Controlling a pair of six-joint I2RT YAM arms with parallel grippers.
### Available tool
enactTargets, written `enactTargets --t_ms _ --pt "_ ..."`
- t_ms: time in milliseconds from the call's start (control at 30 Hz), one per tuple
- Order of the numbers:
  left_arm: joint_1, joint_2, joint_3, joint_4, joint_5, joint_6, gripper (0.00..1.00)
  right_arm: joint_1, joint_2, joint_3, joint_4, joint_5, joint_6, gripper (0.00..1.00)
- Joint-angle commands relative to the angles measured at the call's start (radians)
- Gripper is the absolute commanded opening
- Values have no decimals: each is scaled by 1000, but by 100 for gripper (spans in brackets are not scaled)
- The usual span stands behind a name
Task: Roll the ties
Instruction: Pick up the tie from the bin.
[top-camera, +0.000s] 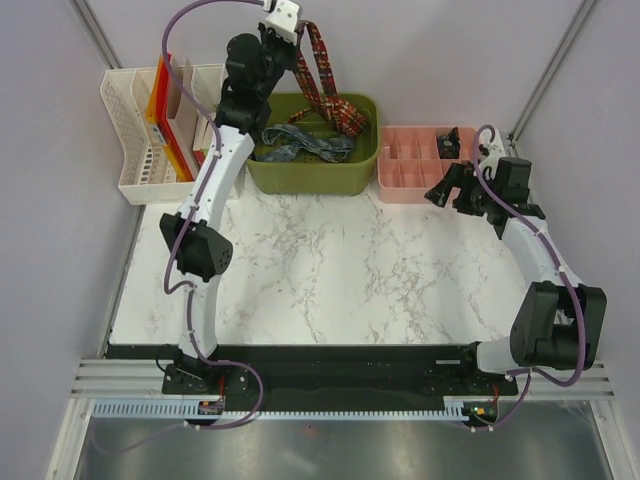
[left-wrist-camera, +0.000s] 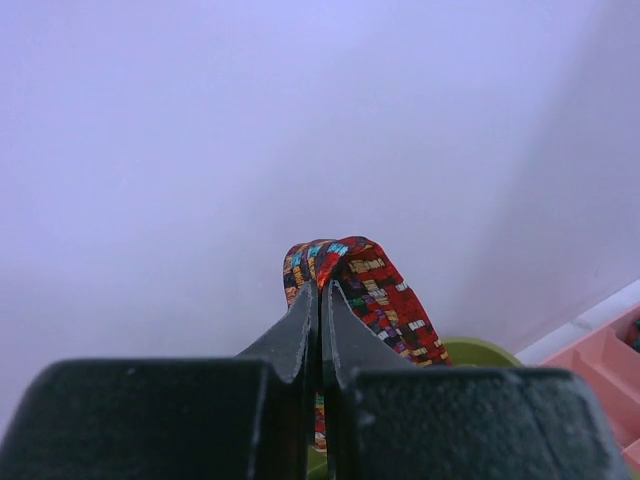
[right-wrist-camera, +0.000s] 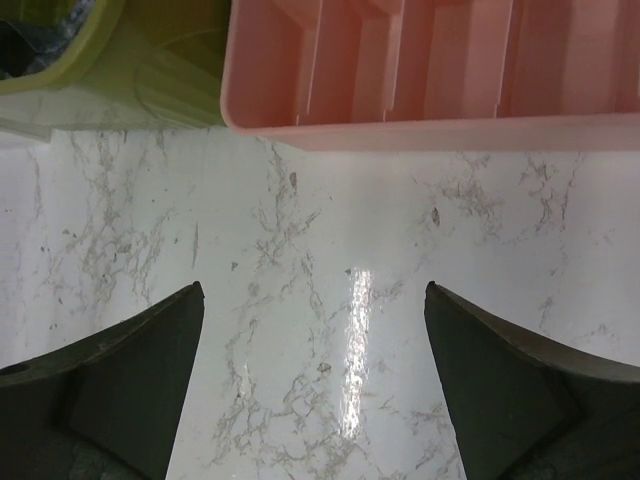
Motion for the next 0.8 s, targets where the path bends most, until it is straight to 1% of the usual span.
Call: enactTargets --t_ms 0,100,200,233,300,333,400,433,567,600,667,700,767 --pt "-22 -117 14 36 7 -34 2 -1 -48 53 134 -76 -11 98" --pt "-40 -149 51 53 -18 -37 2 6 -19 118 140 -109 -44 98" --pt "-65 -189 74 78 -38 -42 2 19 -10 136 203 -116 -64 98" --pt "-73 -202 77 98 -39 -36 2 32 -19 130 278 -113 -67 98" --pt "-102 -229 80 124 -58 -25 2 49 -31 104 366 -113 -80 98" --pt "-111 -260 83 151 -64 -14 2 73 -42 94 459 -110 -88 98" --pt "-140 -286 97 182 -78 0 2 99 -51 68 550 -104 -108 98" --pt "-152 -309 105 200 -78 26 2 120 -49 65 626 -105 -123 98" --pt "-211 -380 115 250 -79 86 2 226 -23 53 812 -113 -159 98" --pt "-229 -392 114 251 -76 95 2 272 -13 39 899 -104 -171 98" --pt "-243 -424 111 244 -79 122 2 329 24 37 964 -80 -250 98" --pt "-251 -433 105 236 -85 126 2 387 59 45 1039 -66 -260 98" --pt "-257 -459 103 213 -93 118 2 453 102 91 1093 -34 -342 98"
